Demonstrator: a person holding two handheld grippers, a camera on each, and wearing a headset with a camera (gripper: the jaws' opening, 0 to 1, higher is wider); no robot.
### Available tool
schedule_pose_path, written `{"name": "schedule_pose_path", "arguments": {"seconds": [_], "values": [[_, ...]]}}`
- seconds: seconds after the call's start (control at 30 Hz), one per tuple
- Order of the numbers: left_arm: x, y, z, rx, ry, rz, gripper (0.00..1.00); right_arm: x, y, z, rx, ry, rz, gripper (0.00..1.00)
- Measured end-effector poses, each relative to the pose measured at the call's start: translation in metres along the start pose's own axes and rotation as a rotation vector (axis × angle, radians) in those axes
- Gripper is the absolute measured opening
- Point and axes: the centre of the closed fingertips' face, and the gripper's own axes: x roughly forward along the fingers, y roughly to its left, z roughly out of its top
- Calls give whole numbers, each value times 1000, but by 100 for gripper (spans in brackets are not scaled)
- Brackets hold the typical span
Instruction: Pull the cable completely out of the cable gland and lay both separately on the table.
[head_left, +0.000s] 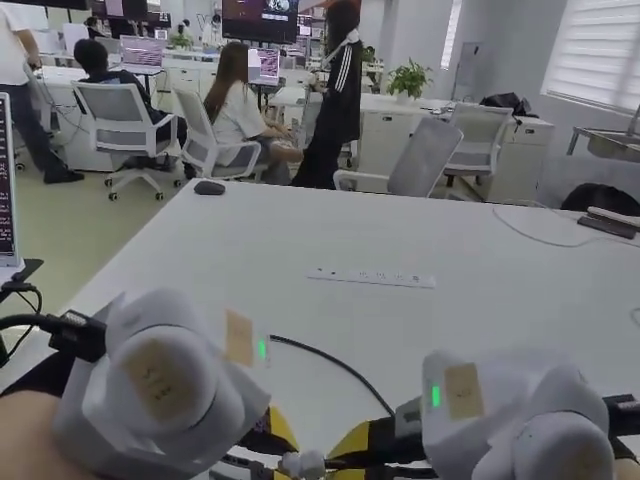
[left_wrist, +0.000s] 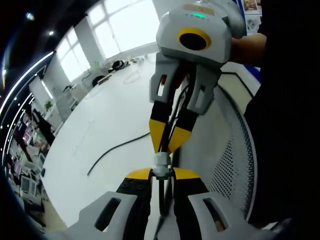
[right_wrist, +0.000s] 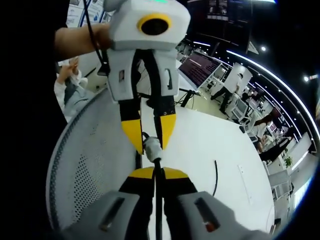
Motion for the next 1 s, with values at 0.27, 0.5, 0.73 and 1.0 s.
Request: {"name": "schedule_pose_path", "arguments": {"seconds": [0.27,0.5,0.73,1.0], "values": [[-4,6,-9,-4,29,22,16,-9,-5,-11,18,25,-29,2],[-9,12,-16,-15,40,41,16,-16,-10,-19,35,38,-48,2],[-14,18,-23,-27,53,64,16,-22,-14,-29,57,54,-65,2],[-20,26,-31,-44,66,89,16,-27,-18,-36,74,67,-82,2]]}}
